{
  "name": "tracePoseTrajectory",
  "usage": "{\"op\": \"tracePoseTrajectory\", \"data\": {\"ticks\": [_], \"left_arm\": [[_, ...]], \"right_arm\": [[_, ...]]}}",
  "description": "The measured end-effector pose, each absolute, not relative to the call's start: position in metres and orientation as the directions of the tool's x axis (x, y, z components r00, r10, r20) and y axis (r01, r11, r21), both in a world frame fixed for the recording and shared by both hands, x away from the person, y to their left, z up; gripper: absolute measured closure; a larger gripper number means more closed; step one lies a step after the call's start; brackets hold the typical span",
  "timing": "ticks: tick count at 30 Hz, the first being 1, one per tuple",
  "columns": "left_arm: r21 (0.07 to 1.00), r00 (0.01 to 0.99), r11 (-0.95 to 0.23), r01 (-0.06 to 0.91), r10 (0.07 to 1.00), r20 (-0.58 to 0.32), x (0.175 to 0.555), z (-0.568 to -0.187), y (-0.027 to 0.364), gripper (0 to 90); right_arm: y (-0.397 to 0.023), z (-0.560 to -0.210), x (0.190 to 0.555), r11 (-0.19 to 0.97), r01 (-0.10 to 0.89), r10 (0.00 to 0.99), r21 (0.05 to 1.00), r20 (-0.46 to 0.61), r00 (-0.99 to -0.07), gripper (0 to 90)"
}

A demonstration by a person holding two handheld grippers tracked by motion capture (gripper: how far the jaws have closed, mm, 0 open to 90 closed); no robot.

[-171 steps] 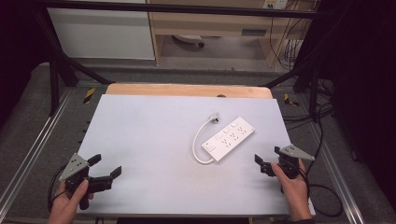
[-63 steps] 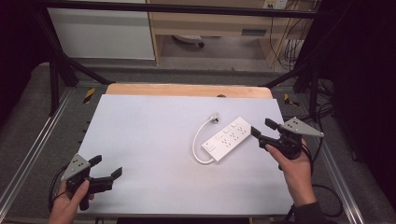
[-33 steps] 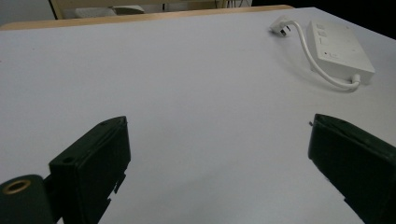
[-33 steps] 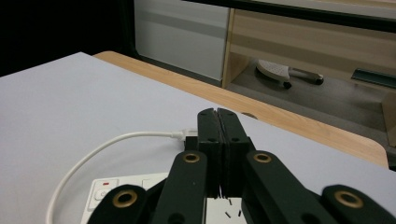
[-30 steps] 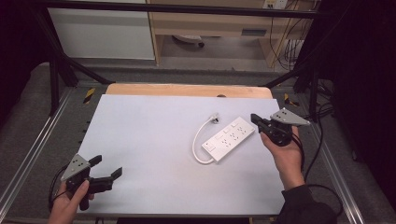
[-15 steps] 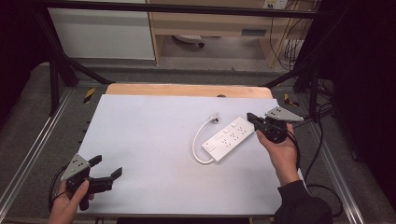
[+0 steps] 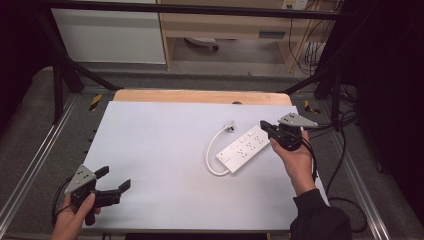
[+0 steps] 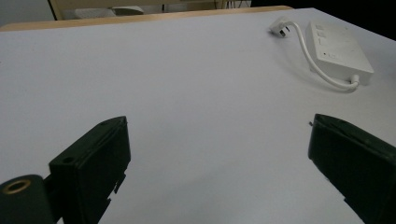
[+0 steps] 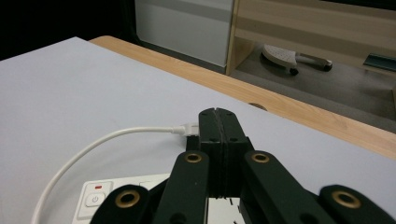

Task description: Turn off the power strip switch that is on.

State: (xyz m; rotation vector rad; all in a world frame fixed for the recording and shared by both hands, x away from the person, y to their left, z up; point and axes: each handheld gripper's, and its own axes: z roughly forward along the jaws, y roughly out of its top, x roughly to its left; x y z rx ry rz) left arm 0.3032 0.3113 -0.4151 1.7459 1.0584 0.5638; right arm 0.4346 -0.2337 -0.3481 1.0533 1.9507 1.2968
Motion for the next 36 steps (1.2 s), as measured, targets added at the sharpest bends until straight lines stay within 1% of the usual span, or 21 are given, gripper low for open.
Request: {"op": "tracePoseTrajectory", "data": {"ticks": [36], "left_arm": [[0.907, 0.513, -0.139, 0.399, 0.853, -0.095, 0.303, -0.415, 0.312, 5.6]], "right_arm": [[-0.209, -0.371, 0.461, 0.289, 0.362, 0.83, 0.886, -0.044, -0.556, 90.0]]}}
